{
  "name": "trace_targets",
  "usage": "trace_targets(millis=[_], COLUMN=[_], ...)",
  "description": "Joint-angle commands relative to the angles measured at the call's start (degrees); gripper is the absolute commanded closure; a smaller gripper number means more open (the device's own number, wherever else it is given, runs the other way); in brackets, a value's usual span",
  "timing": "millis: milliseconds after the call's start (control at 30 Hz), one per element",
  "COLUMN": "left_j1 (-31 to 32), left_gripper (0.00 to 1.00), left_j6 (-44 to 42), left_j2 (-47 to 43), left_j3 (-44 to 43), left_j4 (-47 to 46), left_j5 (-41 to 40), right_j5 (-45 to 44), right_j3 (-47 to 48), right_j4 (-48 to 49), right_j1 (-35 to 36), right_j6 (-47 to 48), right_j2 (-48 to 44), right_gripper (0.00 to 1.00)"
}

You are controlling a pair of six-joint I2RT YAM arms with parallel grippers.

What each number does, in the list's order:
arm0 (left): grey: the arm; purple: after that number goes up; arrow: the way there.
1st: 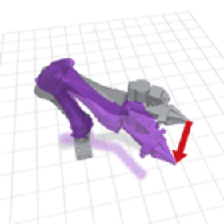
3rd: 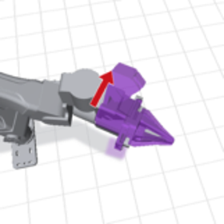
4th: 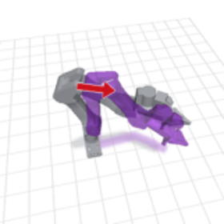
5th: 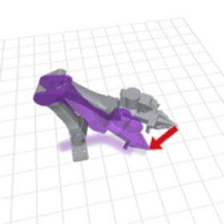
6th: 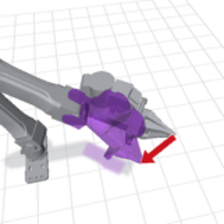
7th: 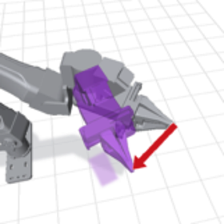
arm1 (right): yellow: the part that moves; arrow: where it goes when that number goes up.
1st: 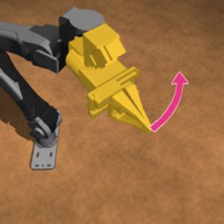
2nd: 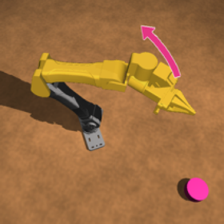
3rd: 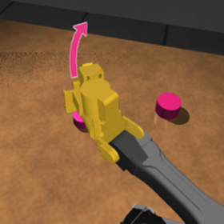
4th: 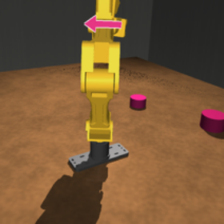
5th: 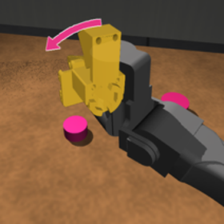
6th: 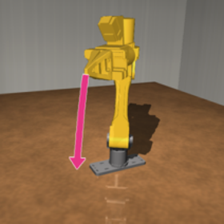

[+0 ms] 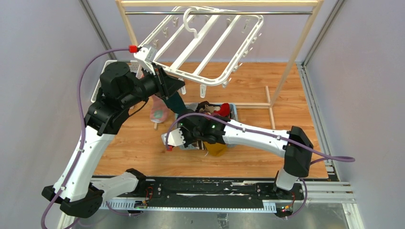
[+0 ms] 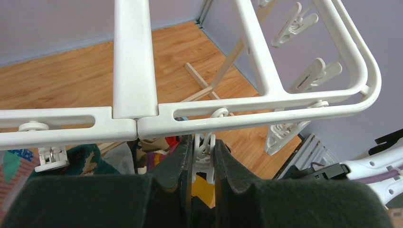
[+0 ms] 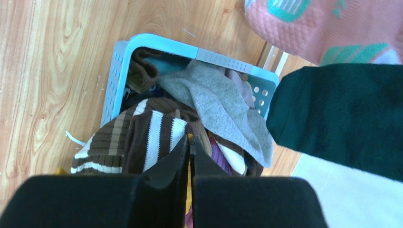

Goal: Clip the socks to the hanger
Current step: Pick up the sock from the bin.

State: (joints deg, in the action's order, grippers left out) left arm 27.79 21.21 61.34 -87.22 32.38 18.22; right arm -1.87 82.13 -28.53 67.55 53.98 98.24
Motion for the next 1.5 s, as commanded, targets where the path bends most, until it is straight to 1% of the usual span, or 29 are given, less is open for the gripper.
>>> trace_targets(millis=[0, 100, 167, 233, 300, 433, 533, 633, 700, 767, 800, 833, 867, 933, 1100, 1300, 1400, 1467], left_j1=[-0.81, -0.85, -0.81, -0.81, -0.81, -0.81, -0.81, -0.81, -0.81, -0.81, -0.81, -0.81, -0.81, -0.81, -0.81, -0.81, -0.81, -0.81], left_gripper=[0.91, 0.91, 0.91, 0.91, 0.9, 0.91, 0.91, 0.91, 0.91, 0.91, 0.9, 0.9, 0.9, 0.9, 0.9, 0.91, 0.9, 0.9], left_j6=[-0.69, -0.61, -0.7, -0.73, -0.69, -0.65, -0.68, -0.65, -0.69, -0.65, -0.72, -0.78, -0.78, -0.71, -0.82, -0.91, -0.98, -1.14], left_j2=[-0.79, -0.9, -0.96, -1.12, -1.08, -1.22, -1.18, -1.18, -1.18, -1.21, -1.28, -1.27, -1.16, -1.14, -1.34, -1.5, -1.63, -1.65], left_j3=[-0.52, -0.65, -0.76, -0.66, -0.68, -0.5, -0.58, -0.58, -0.61, -0.75, -0.69, -0.67, -0.74, -0.72, -0.58, -0.63, -0.71, -0.72], left_j4=[2.78, 2.71, 2.85, 2.91, 2.89, 2.78, 2.76, 2.77, 2.79, 2.89, 2.89, 2.87, 2.84, 2.73, 2.69, 2.86, 2.89, 3.01], left_j5=[-1.81, -1.78, -1.83, -1.95, -1.88, -1.79, -1.83, -1.87, -1.87, -1.87, -1.95, -1.96, -1.96, -1.89, -1.87, -1.96, -2.03, -2.17], right_j5=[-3.21, -7.62, -8.5, -9.67, -11.58, -13.7, -15.23, -14.75, -12.99, -10.41, -8.8, -7.44, -6.02, -2.74, 8.5, 10.87, 12.6, 15.62], right_j3=[-3.32, -10.62, -16.71, -21.74, -25.87, -33.92, -39.16, -41.86, -42.43, -42.2, -42.14, -42.09, -41.86, -40.79, -37.24, -35.2, -33.85, -33.82], right_j4=[2.18, 12.76, 19.26, 23.38, 25.01, 25.28, 25.13, 24.49, 22.78, 20.63, 20.19, 20.11, 20.1, 19.59, 16.44, 16.57, 14.78, 14.36], right_j1=[0.59, 0.53, 0.05, -0.46, -1.07, -2.74, -3.42, -3.56, -3.56, -3.59, -3.64, -3.73, -3.85, -5.02, -9.6, -11.91, -12.31, -12.35], right_j6=[-1.98, -4.74, -6.91, -9.37, -11.94, -17.27, -20.53, -23.35, -24.42, -25.26, -25.62, -25.93, -26.31, -27.34, -29.19, -25.96, -24.19, -23.19], right_j2=[-5.32, -10.65, -15.3, -19.43, -22.78, -29.43, -32.0, -33.93, -35.3, -37.0, -38.0, -38.92, -39.55, -39.68, -36.96, -35.26, -34.67, -34.48], right_gripper=[1.0, 1.0, 1.0, 1.0, 1.0, 1.0, 1.0, 1.0, 0.99, 0.92, 0.86, 0.72, 0.63, 0.57, 0.52, 0.49, 0.49, 0.5])
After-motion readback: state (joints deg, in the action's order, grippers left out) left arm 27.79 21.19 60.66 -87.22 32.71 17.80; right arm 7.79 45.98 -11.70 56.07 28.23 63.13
